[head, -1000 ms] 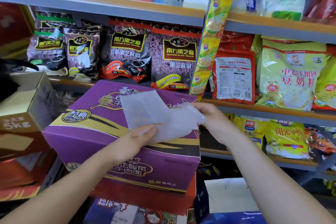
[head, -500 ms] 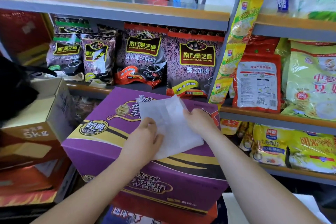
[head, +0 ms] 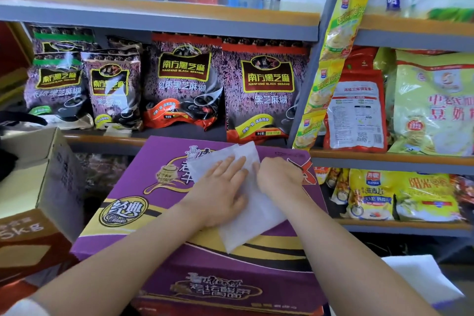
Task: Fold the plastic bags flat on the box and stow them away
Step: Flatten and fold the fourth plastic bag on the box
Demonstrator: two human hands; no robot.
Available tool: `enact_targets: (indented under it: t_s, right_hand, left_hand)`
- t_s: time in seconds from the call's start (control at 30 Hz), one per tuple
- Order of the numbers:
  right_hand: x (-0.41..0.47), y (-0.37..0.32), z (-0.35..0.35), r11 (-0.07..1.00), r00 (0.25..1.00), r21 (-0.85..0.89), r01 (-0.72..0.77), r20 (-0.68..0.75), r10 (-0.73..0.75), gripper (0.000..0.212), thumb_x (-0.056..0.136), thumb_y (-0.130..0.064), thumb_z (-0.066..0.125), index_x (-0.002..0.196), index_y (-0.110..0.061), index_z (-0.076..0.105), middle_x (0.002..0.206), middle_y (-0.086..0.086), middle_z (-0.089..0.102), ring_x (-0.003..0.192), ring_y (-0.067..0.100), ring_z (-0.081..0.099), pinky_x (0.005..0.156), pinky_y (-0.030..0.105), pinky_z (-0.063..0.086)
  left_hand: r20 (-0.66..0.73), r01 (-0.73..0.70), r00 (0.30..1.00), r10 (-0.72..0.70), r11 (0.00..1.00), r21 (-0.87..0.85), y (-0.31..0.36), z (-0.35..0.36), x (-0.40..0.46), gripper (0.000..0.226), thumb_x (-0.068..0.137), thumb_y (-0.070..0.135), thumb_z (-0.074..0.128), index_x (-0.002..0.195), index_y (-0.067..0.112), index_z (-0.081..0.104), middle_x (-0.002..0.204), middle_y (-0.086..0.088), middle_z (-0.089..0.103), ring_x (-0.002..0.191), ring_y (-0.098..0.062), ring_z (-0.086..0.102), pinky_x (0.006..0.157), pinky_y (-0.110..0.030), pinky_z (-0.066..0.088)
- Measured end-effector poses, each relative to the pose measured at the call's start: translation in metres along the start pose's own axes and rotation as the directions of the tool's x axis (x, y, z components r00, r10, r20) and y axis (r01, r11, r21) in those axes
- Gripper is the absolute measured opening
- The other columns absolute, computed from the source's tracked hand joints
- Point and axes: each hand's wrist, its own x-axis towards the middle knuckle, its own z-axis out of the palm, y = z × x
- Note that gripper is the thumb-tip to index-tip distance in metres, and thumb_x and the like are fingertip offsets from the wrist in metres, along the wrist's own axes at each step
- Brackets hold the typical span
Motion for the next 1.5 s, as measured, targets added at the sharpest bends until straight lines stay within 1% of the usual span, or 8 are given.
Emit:
enact_targets:
  t_s: [0.27,0.37,0.5,0.7,0.87,1.0,1.3,1.5]
  right_hand:
    - [-0.01,0.002,0.005,0.996,0.988,-0.043,0.08,-0.126,-0.085,0.047,0.098,-0.043,0.03,0.123,-0.008,0.048,0.122,0.013,0.058,0.112,0.031,0.056,0.081,0.037,0.046]
    - [-0.027,0.015,0.026,0.929,0.884,-0.083,0.359,-0.288,-0.368,0.058,0.092,-0.041,0.028,0.139,-0.008,0.034,0.144,0.01,0.039,0.13,0.028,0.04,0.099,0.039,0.039]
    - [-0.025,0.034,0.034,0.813,0.813,0.009,0.582,0.008,-0.582,0.086,0.076,-0.057,-0.005,0.15,-0.015,0.003,0.158,-0.006,-0.004,0.145,0.008,-0.006,0.117,0.032,0.0]
    - [-0.011,0.043,0.029,0.883,0.874,-0.003,0.47,0.142,-0.465,0.072,0.093,-0.06,0.022,0.15,-0.024,-0.005,0.157,-0.013,-0.014,0.144,0.004,-0.011,0.118,0.036,-0.006]
    - [-0.017,0.04,0.012,0.798,0.802,0.083,0.597,-0.034,-0.596,0.06,0.095,-0.046,0.025,0.149,-0.023,0.013,0.158,-0.011,-0.005,0.145,0.007,-0.006,0.117,0.037,0.005]
    - [-0.027,0.043,0.008,0.713,0.712,0.025,0.701,-0.094,-0.696,0.039,0.094,-0.033,0.045,0.133,-0.025,0.046,0.146,-0.007,0.031,0.133,0.015,0.029,0.104,0.034,0.028]
    - [-0.016,0.06,0.013,0.662,0.701,0.301,0.686,-0.033,-0.712,0.047,0.092,-0.041,0.05,0.135,-0.022,0.043,0.144,-0.007,0.039,0.133,0.011,0.033,0.105,0.026,0.027]
    - [-0.021,0.073,0.003,0.465,0.683,0.794,0.392,0.087,-0.725,0.086,0.057,-0.092,0.038,0.123,-0.04,0.053,0.138,-0.022,0.046,0.127,-0.011,0.037,0.1,0.004,0.028]
  left_hand:
    - [0.05,0.012,0.999,-0.014,0.999,0.047,-0.011,-0.003,0.009,0.129,0.044,0.092,-0.011,0.147,0.016,0.008,0.155,-0.005,0.014,0.144,-0.023,0.003,0.115,-0.035,-0.001]
    - [0.124,0.065,0.99,-0.07,0.997,0.045,-0.016,0.002,0.013,0.143,0.029,0.096,-0.015,0.147,0.018,0.0,0.156,-0.007,-0.003,0.143,-0.025,-0.008,0.116,-0.038,-0.004]
    - [0.208,0.071,0.975,-0.071,0.997,0.008,-0.02,0.006,0.016,0.15,0.022,0.099,-0.009,0.146,0.015,-0.009,0.154,-0.007,-0.017,0.141,-0.026,-0.018,0.117,-0.041,-0.005]
    - [0.25,0.056,0.967,-0.054,0.998,0.0,-0.023,0.001,0.011,0.153,0.02,0.099,-0.001,0.145,0.011,-0.012,0.154,-0.005,-0.019,0.14,-0.026,-0.021,0.113,-0.036,-0.01]
    - [-0.073,-0.067,0.995,0.066,0.998,-0.009,-0.014,-0.009,-0.013,0.118,0.058,0.093,0.019,0.145,0.013,0.02,0.153,-0.01,0.018,0.141,-0.025,0.017,0.113,-0.041,0.017]
    - [-0.232,-0.197,0.954,0.188,0.98,-0.015,0.004,0.0,-0.053,0.057,0.08,0.067,0.041,0.106,0.02,0.062,0.111,-0.004,0.058,0.102,-0.017,0.048,0.084,-0.031,0.048]
    - [-0.167,-0.038,0.986,0.025,0.997,-0.07,0.015,-0.002,-0.06,0.033,0.075,0.037,0.043,0.099,0.017,0.053,0.09,-0.003,0.066,0.08,-0.024,0.065,0.057,-0.031,0.056]
    - [-0.333,0.166,0.869,-0.365,0.85,-0.5,0.02,0.0,-0.073,0.025,0.083,0.043,0.031,0.098,0.038,0.05,0.073,0.006,0.067,0.069,-0.012,0.056,0.054,-0.021,0.039]
